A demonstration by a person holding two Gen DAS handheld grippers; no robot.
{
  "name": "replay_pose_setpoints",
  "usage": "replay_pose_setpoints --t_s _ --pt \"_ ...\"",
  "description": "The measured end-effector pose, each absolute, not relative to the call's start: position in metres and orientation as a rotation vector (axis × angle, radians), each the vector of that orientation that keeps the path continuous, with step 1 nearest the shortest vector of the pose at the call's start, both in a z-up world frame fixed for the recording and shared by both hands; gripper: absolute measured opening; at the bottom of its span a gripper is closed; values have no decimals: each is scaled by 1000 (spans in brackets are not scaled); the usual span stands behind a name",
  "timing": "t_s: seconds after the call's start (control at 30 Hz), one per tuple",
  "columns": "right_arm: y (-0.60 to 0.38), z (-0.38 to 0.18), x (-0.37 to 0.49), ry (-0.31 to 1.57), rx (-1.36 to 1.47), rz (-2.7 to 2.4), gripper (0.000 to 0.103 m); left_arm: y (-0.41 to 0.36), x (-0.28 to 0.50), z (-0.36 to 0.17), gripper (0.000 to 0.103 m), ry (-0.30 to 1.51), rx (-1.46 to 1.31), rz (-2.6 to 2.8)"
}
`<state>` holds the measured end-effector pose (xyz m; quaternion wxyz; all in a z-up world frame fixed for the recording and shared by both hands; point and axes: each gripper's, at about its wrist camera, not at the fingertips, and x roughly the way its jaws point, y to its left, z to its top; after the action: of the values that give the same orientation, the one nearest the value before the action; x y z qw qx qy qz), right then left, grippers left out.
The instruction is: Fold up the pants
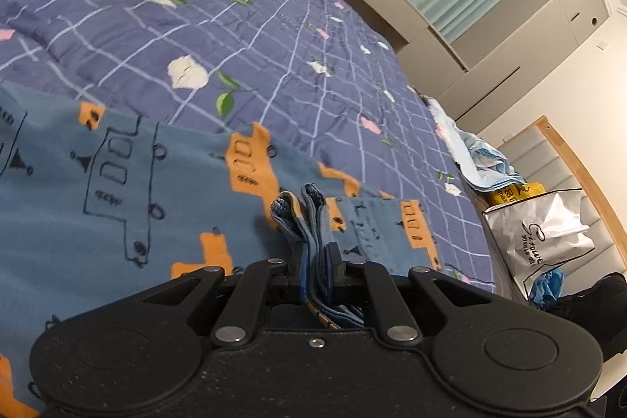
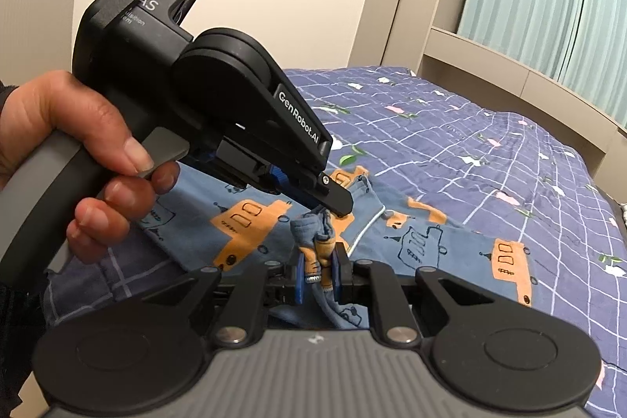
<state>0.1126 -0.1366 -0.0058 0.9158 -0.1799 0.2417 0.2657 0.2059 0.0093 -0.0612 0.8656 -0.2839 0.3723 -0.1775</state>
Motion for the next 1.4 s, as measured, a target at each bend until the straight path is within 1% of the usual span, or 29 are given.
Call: replay_pose_setpoints --t_s 0.1,0.13,0.17,0.2,0.27,0.3,0.33,0.37,0.4,0.47,0.5,0.53,0.57,0.6,0.63,0.7,0.8,0.97,1.27,1.4 --pt "-137 -10 113 510 -362 551 17 12 208 -68 10 801 -616 -365" --pt "-138 -11 114 516 -355 554 20 13 208 -71 10 808 -618 -360" --pt "-138 -12 114 520 -350 558 24 13 208 -73 12 813 -623 -353" --pt "-139 -13 113 522 -345 565 27 14 208 -74 16 817 -628 -350" --pt "-140 -13 110 516 -344 574 36 15 208 -74 23 817 -632 -335" --pt "-141 -13 110 513 -344 578 40 17 208 -74 30 813 -633 -328" --pt "-145 -13 108 509 -337 583 48 18 207 -73 35 808 -633 -320" --pt "-150 -12 108 505 -325 588 57 18 208 -72 46 802 -631 -312" --pt "-154 -11 107 503 -313 586 62 18 209 -71 58 793 -629 -302" --pt "-168 -11 109 497 -279 555 79 17 213 -68 67 772 -606 -279" --pt "-174 -10 110 493 -263 540 82 14 215 -66 70 761 -576 -266" --pt "-184 -9 111 488 -237 515 88 9 216 -65 72 751 -537 -258" --pt "-191 -8 113 487 -222 491 92 4 218 -64 79 743 -502 -250" --pt "-198 -7 116 486 -209 459 94 -1 219 -63 83 736 -463 -240" --pt "-205 -7 120 487 -203 415 96 -6 220 -63 84 727 -427 -234" --pt "-217 -7 129 495 -197 330 99 -15 220 -64 90 721 -375 -224" --pt "-233 -12 149 534 -194 223 101 -23 219 -65 95 707 -330 -222" --pt "-245 -22 187 568 -211 153 101 -25 225 -67 95 710 -311 -204" --pt "-261 -29 250 564 -225 58 101 -26 240 -68 96 708 -280 -165" --pt "-273 -29 251 589 -197 29 101 -30 229 -68 96 707 -212 -174"
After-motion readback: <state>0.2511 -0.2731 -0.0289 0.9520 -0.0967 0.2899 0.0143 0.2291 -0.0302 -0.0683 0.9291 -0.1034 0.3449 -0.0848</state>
